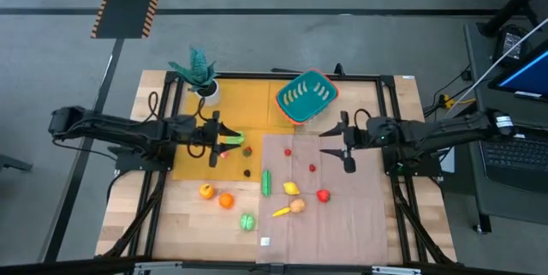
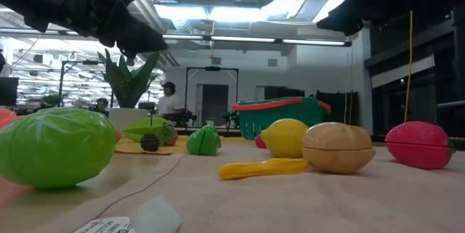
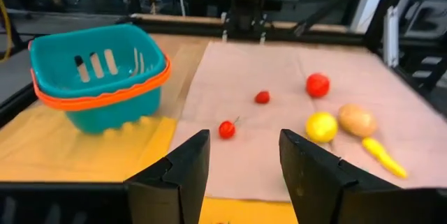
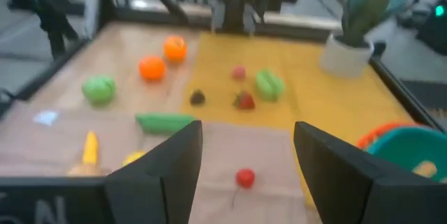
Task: Pick and placing Produce into tupperware
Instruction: Put the top right strawberry into the basket
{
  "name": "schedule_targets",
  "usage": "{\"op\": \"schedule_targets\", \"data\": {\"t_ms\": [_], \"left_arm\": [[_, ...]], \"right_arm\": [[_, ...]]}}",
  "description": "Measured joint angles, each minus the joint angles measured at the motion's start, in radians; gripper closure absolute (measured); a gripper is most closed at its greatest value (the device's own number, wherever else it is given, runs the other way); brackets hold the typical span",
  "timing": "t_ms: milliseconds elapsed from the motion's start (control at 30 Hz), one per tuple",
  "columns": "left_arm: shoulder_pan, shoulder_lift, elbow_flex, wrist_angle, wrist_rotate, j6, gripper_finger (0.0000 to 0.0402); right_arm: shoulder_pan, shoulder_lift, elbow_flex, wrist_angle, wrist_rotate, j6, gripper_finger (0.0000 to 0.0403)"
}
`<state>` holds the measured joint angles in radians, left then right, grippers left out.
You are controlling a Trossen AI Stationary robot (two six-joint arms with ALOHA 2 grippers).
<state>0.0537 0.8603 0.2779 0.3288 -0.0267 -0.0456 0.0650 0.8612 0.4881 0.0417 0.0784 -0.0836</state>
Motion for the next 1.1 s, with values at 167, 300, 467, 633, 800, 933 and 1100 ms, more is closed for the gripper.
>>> {"op": "schedule_targets", "data": {"t_ms": [167, 300, 467, 633, 800, 933, 1100], "left_arm": [[-0.016, 0.032, 0.000, -0.007, -0.020, 0.002, 0.0237], [-0.015, 0.050, 0.000, -0.005, -0.021, 0.004, 0.0237], [-0.015, 0.053, 0.000, -0.007, -0.021, 0.004, 0.0237], [-0.015, 0.053, 0.000, -0.007, -0.021, 0.031, 0.0237], [-0.015, 0.053, 0.000, -0.007, -0.021, 0.032, 0.0237], [-0.015, 0.053, 0.000, -0.007, -0.029, 0.053, 0.0237], [-0.015, 0.053, 0.000, -0.007, -0.064, 0.056, 0.0237]], "right_arm": [[0.011, 0.059, 0.021, -0.082, 0.052, 0.083, 0.0176], [0.011, 0.113, 0.022, -0.091, 0.052, 0.134, 0.0176], [0.011, 0.196, 0.022, -0.092, 0.053, 0.132, 0.0187], [0.011, 0.270, 0.022, -0.093, 0.051, 0.169, 0.0208], [0.011, 0.319, 0.022, -0.092, -0.015, 0.260, 0.0216], [0.011, 0.355, 0.022, -0.091, -0.039, 0.290, 0.0216], [0.017, 0.403, 0.022, -0.083, -0.053, 0.292, 0.0207]]}}
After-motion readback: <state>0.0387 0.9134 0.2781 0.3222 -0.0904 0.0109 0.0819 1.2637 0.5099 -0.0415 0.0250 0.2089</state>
